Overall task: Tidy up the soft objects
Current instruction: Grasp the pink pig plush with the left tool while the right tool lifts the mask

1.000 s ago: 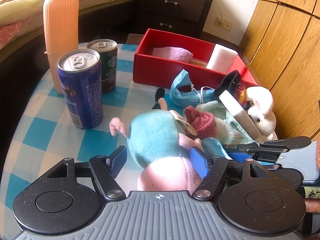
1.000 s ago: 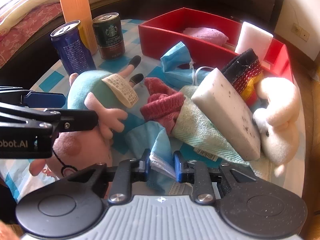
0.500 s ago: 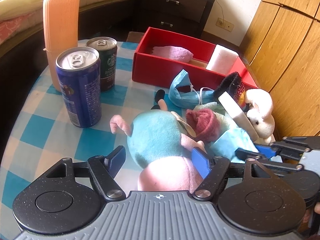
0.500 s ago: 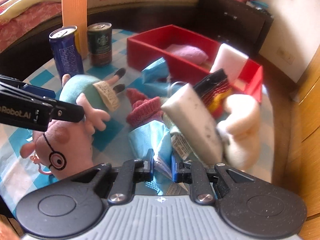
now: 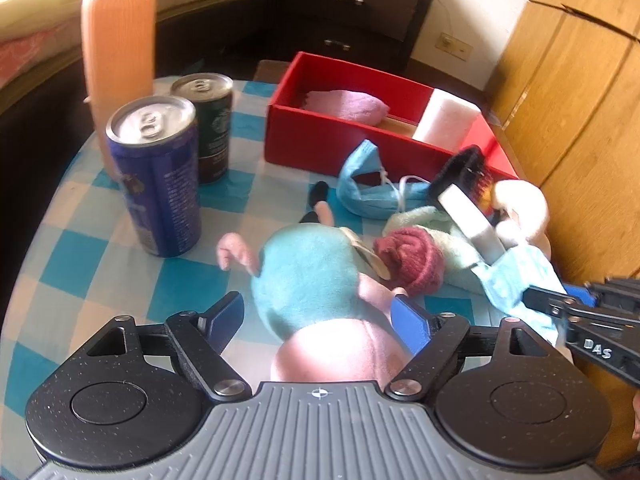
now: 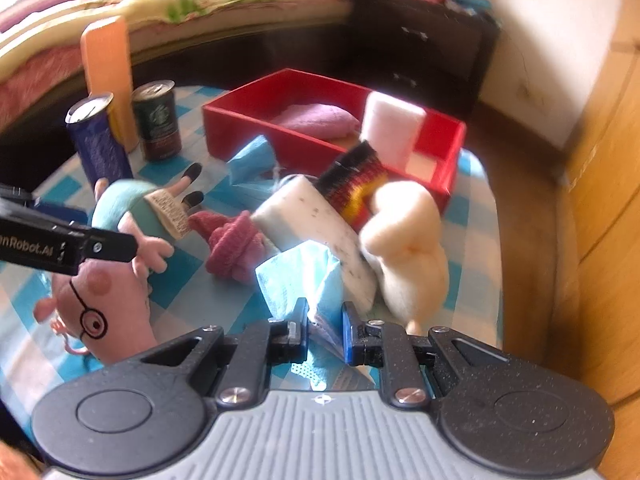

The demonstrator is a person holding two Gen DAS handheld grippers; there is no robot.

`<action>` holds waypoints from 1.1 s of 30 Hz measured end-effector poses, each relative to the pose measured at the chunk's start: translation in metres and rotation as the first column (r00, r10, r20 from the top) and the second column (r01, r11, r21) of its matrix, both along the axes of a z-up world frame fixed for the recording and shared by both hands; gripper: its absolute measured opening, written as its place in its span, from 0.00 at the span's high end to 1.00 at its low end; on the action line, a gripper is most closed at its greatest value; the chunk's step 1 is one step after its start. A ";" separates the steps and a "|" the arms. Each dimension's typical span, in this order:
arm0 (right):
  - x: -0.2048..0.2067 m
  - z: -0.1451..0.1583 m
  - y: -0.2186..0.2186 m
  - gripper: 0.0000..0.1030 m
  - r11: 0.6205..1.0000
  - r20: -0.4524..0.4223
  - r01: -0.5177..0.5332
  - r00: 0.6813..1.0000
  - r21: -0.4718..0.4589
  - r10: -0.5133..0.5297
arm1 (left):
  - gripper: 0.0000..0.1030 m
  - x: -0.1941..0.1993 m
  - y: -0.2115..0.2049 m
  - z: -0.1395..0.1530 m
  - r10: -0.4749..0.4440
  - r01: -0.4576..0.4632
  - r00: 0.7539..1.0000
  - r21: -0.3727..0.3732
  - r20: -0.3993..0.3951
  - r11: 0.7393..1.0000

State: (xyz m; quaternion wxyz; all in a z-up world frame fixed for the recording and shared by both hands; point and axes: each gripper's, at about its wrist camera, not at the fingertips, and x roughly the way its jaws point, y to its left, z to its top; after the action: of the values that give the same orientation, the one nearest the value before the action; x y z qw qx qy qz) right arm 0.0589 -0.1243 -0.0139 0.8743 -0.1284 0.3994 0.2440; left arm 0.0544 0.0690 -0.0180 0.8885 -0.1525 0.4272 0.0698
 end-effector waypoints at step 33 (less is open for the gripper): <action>0.000 0.015 -0.009 1.00 0.987 -0.075 0.013 0.997 0.163 0.000 | 0.34 0.009 -0.032 0.012 -0.085 0.085 0.996 0.042 -0.008 0.995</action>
State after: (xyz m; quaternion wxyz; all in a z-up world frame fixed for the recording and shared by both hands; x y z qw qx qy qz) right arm 0.0585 -0.1333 0.0013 0.8671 -0.0458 0.4109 0.2778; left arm 0.0638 0.0369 -0.0057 0.8924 -0.1151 0.4343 0.0413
